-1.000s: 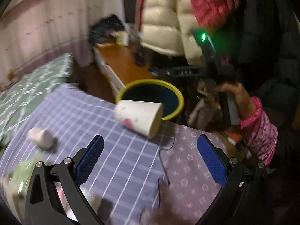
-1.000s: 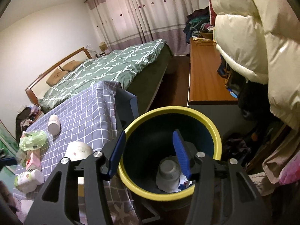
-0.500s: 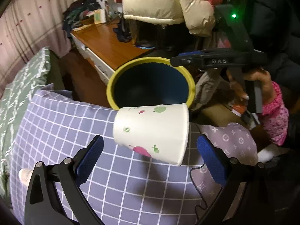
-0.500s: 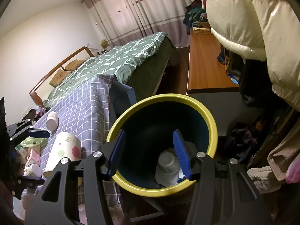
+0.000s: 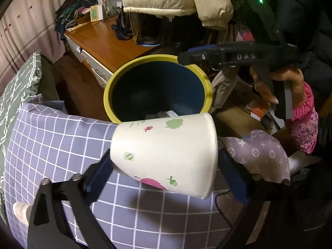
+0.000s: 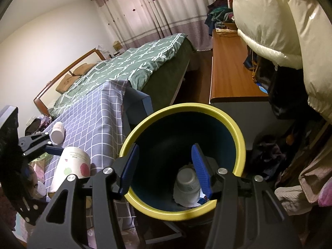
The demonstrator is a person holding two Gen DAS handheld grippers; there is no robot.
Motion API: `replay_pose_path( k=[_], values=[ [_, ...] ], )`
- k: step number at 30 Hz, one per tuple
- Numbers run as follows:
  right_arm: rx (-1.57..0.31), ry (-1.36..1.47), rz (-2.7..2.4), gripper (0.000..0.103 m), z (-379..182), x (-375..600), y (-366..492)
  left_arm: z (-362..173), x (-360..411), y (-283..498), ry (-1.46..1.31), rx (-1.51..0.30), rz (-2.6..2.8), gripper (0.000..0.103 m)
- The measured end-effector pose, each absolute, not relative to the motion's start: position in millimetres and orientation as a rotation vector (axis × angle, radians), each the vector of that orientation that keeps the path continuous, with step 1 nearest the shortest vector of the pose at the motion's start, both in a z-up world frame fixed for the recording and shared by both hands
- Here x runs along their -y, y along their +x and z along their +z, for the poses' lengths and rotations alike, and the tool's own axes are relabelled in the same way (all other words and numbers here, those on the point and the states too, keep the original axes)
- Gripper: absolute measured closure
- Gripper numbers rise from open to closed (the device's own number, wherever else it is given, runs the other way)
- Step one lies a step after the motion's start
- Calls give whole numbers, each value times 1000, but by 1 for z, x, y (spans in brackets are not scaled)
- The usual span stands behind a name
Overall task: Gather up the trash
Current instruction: 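Carry the paper cup over the bin and release it with the left gripper, then move both tools back over the table toward the remaining trash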
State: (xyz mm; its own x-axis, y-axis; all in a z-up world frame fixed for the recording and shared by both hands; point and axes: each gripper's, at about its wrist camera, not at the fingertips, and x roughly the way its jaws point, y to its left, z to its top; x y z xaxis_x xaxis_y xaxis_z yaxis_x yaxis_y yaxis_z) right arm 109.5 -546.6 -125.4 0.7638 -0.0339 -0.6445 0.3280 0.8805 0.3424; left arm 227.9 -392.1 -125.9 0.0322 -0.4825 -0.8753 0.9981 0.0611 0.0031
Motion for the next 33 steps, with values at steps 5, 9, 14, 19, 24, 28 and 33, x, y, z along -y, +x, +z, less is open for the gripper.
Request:
replay_pose_path(
  k=[5,9,14,19,24,28,33],
  values=[
    [-664,464,-201,52,-122,545,103,-124,390,226,767,-856,-1349,21],
    [-661,463,-222,52,-120,546,90,-113,387,224,750,-839,-1318,21],
    [-660,466,-257,52,-122,549,68,-95,396,233,707,-807,-1242,21],
    [-672,465,-274,52,-127,552,55,-92,429,244,677,-801,-1167,21],
    [-680,466,-285,52,-130,553,46,-101,473,244,677,-812,-1168,21],
    [-681,471,-298,52,-130,556,36,-112,501,246,671,-839,-1165,20],
    [-676,473,-305,49,-125,554,29,-121,516,253,648,-865,-1096,12]
  ],
)
